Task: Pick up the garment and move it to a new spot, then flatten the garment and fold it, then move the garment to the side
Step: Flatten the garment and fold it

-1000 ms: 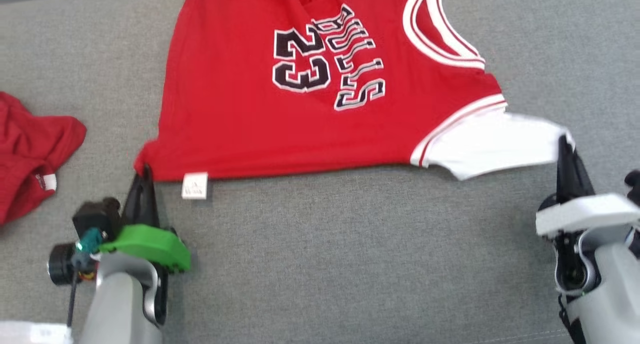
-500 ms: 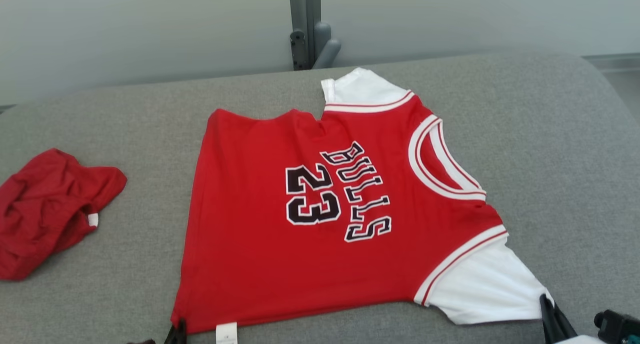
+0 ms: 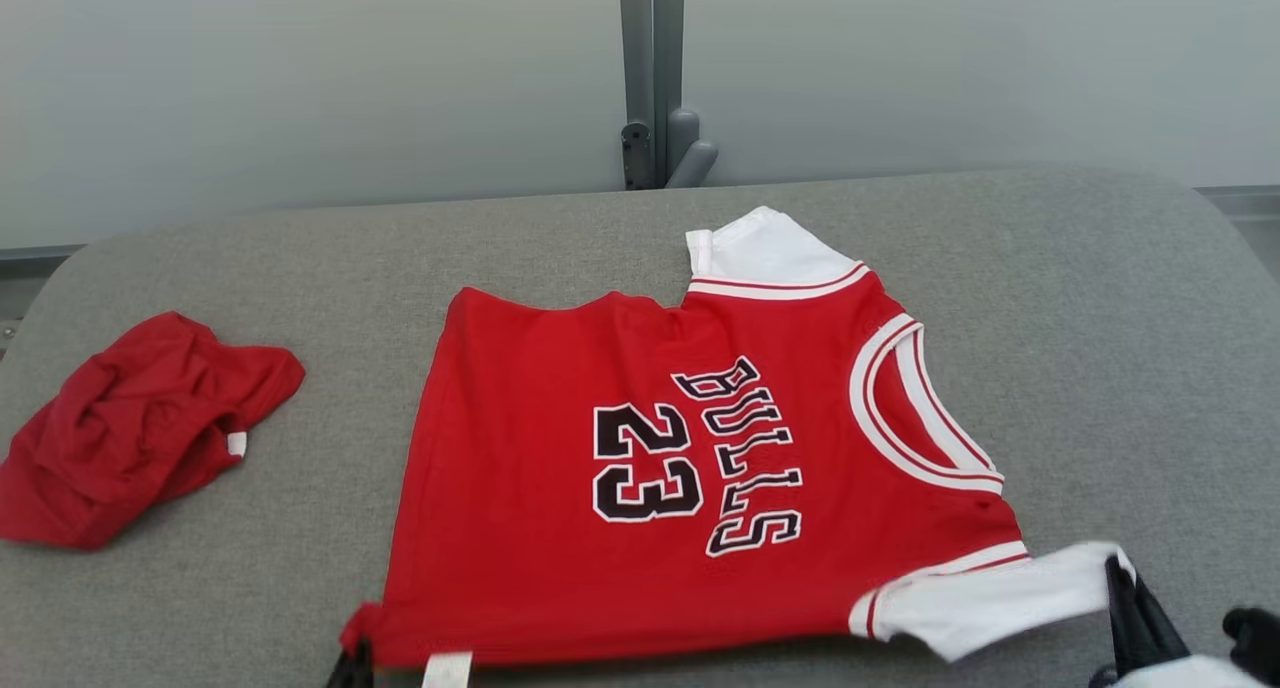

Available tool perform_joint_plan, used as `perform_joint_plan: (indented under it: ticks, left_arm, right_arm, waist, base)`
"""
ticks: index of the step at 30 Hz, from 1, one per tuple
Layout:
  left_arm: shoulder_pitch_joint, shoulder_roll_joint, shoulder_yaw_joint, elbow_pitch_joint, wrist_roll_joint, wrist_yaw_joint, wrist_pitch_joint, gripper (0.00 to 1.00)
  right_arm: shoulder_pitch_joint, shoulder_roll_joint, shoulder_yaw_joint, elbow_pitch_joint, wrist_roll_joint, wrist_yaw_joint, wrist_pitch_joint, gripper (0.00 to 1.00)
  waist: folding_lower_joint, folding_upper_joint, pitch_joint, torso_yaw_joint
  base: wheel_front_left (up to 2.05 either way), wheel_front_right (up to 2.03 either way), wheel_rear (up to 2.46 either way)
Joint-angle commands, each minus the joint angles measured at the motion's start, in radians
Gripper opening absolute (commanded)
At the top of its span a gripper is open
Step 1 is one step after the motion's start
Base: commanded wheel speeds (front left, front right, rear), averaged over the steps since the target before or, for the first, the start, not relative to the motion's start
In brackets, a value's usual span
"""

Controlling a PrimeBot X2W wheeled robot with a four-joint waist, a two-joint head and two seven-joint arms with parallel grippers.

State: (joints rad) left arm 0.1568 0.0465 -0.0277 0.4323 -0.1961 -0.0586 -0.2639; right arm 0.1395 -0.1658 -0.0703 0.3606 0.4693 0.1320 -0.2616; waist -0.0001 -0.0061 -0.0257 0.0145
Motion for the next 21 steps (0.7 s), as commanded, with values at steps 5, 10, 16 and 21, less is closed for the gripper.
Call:
perform_joint_plan:
  ticks: [5,10,16,21]
  left_arm:
    - [-0.105,0.007,-0.019,-0.071,0.010,-0.014,0.000,0.00]
    - [-0.225,0.007,-0.048,-0.073,0.019,-0.013,0.000,0.00]
    - [-0.364,0.007,-0.086,0.007,0.026,0.009,0.000,0.00]
    - [-0.449,0.007,-0.111,0.069,0.022,0.026,0.000,0.00]
  right_arm:
    - [-0.122,-0.007,0.007,-0.045,0.000,-0.002,-0.005,0.00]
    - [-0.277,-0.025,0.043,0.017,-0.017,-0.002,-0.004,0.00]
    - [-0.462,-0.046,0.059,0.137,-0.057,-0.002,-0.004,0.00]
    - [-0.567,-0.059,0.058,0.202,-0.093,-0.002,-0.004,0.00]
  waist:
    - [0.0001,0.0061,0.032,0.016]
    - [0.0001,0.0061,0.079,0.024]
    - [0.0001,0.0061,0.160,0.038]
    - [0.0001,0.0061,0.226,0.045]
  base:
    - [0.00,0.00,0.00]
    - [0.00,0.00,0.00]
    - [0.00,0.00,0.00]
    - [0.00,0.00,0.00]
